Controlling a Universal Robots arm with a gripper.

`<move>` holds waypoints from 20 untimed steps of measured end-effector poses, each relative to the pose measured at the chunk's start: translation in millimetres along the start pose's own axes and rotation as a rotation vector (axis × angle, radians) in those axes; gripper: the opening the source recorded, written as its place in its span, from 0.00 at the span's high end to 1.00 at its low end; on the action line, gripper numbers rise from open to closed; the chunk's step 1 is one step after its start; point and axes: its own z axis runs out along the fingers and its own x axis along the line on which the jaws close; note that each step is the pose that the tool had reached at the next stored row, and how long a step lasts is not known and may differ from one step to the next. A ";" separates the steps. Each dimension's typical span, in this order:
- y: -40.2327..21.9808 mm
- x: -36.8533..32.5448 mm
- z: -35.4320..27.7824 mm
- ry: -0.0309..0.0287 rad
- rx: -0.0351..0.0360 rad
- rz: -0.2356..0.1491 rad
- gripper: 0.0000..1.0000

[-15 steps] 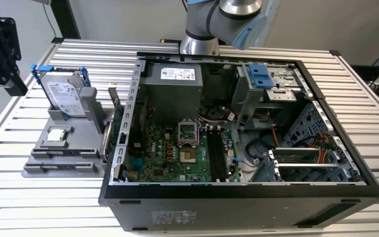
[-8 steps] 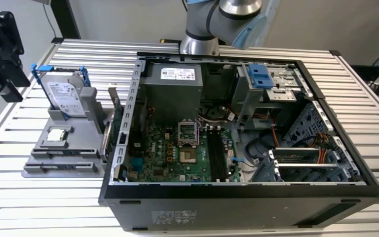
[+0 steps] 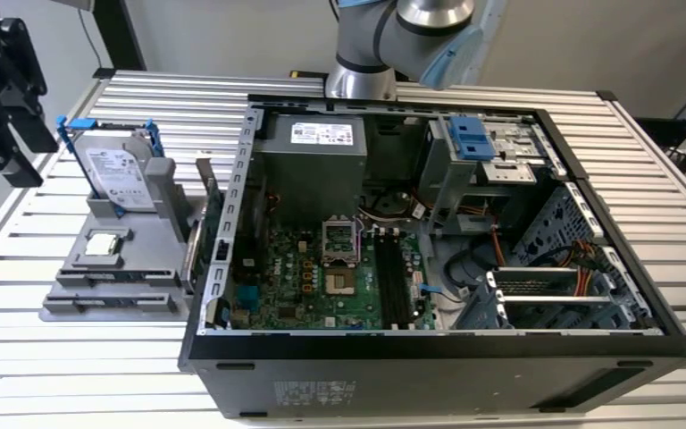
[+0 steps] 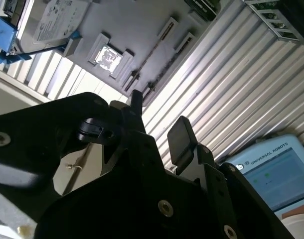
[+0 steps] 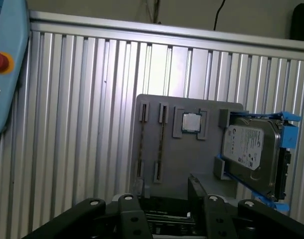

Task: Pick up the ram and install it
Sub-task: 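Pick up the ram and move it above insertion slot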

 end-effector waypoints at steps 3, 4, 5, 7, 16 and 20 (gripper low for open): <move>0.0 0.0 4.3 -0.0094 0.0009 0.000 0.00; -0.1 0.1 6.0 -0.0094 0.0008 0.000 0.00; -0.1 0.1 7.8 -0.0094 0.0008 0.000 0.00; -0.1 0.3 11.5 -0.0094 0.0008 0.000 0.00; -0.2 0.5 17.2 -0.0092 -0.0057 0.003 0.00; -0.2 0.9 24.2 -0.0091 -0.0054 0.019 0.00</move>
